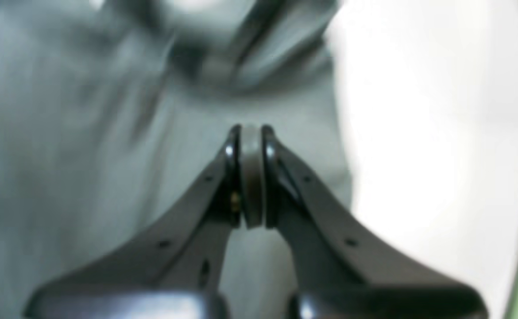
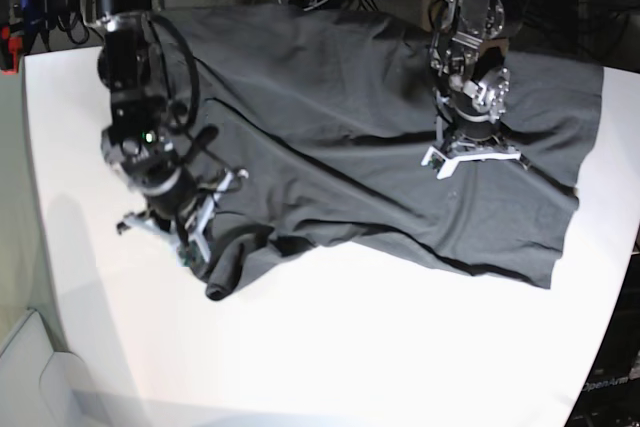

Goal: Layout the t-shirt on the table in an organized manner, then fold the t-shirt properly
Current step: 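Grasp the shirt's hem corner with the right gripper and pull it outward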

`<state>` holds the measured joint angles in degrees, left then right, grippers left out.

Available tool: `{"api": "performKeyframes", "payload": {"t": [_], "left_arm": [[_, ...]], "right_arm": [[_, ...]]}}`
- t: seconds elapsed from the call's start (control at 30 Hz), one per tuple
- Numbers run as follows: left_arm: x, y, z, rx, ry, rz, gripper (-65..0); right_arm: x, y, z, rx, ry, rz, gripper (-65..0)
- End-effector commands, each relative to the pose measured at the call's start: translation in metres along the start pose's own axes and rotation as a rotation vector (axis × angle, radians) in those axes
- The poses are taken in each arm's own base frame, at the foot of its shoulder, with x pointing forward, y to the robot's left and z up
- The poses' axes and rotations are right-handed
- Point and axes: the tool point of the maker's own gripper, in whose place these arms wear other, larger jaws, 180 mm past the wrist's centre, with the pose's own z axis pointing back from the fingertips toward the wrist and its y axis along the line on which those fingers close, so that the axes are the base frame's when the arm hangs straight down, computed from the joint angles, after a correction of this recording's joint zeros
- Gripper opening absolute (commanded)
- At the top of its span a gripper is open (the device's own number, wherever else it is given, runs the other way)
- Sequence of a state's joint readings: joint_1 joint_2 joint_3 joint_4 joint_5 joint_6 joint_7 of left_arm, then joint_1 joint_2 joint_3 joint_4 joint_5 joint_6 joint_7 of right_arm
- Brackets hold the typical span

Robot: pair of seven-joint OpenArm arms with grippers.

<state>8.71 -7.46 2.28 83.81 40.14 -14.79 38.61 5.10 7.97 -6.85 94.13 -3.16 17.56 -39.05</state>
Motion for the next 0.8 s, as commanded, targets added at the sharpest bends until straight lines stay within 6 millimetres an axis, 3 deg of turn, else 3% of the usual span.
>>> {"api": "performKeyframes", "payload": {"t": [0.0,0.07,0.2,0.27,0.43,0.53,0.6,0.77], "left_arm": [[-0.024,-0.04,0.003,-0.155,0.082,-0.008,-64.8],[-0.024,-0.04,0.003,-0.155,0.083,-0.009,-64.8],[-0.024,-0.04,0.003,-0.153,0.081,-0.007,-64.8],[-0.024,-0.039,0.003,-0.152,0.081,-0.006,-64.8],[-0.021,-0.036,0.002,-0.147,0.076,-0.004,-64.8],[-0.017,-0.032,0.001,-0.139,0.071,-0.002,-64.8],[-0.017,-0.032,0.0,-0.138,0.073,-0.002,-64.8],[-0.016,-0.031,0.0,-0.137,0.067,-0.001,-64.8]], "right_arm": [[0.024,-0.01,-0.003,-0.015,-0.038,0.001,-65.0],[0.037,-0.02,-0.013,-0.029,0.001,-0.003,-64.3],[0.047,-0.015,-0.026,-0.008,0.079,0.013,-59.5],[0.046,-0.002,-0.028,0.02,0.096,0.049,-58.7],[0.039,0.055,-0.034,0.128,0.126,0.196,-59.0],[0.036,0.075,-0.036,0.169,0.134,0.252,-59.0],[0.031,0.082,-0.038,0.182,0.149,0.267,-59.1],[0.036,0.076,-0.042,0.17,0.151,0.278,-59.0]]}}
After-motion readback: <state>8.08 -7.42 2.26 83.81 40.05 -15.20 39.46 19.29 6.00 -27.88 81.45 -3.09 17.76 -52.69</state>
